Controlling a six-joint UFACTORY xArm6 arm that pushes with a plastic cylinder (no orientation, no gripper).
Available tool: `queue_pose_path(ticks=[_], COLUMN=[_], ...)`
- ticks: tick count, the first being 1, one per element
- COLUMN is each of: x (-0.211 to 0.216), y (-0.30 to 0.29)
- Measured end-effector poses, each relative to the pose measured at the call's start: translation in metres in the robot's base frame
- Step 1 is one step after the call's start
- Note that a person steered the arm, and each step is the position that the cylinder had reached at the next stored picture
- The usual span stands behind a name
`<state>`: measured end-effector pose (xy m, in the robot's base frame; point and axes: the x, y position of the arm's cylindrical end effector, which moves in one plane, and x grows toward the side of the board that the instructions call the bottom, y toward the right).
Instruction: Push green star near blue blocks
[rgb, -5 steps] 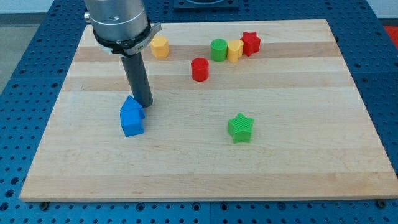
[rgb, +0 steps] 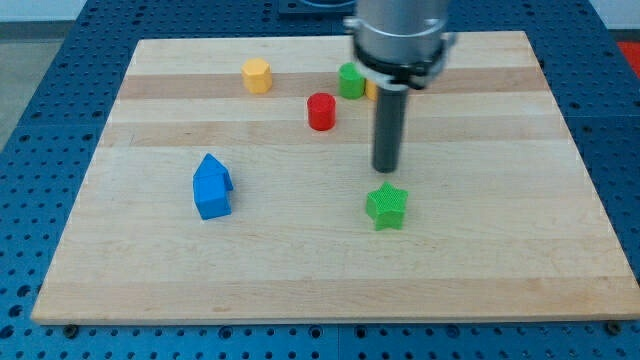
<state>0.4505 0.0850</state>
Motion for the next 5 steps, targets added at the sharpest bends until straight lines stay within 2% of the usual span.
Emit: queue_pose_path(ticks=[1, 2, 3, 5], x=[0.037, 0.056, 0.067, 0.060], y=[0.036, 0.038, 0.028, -0.013])
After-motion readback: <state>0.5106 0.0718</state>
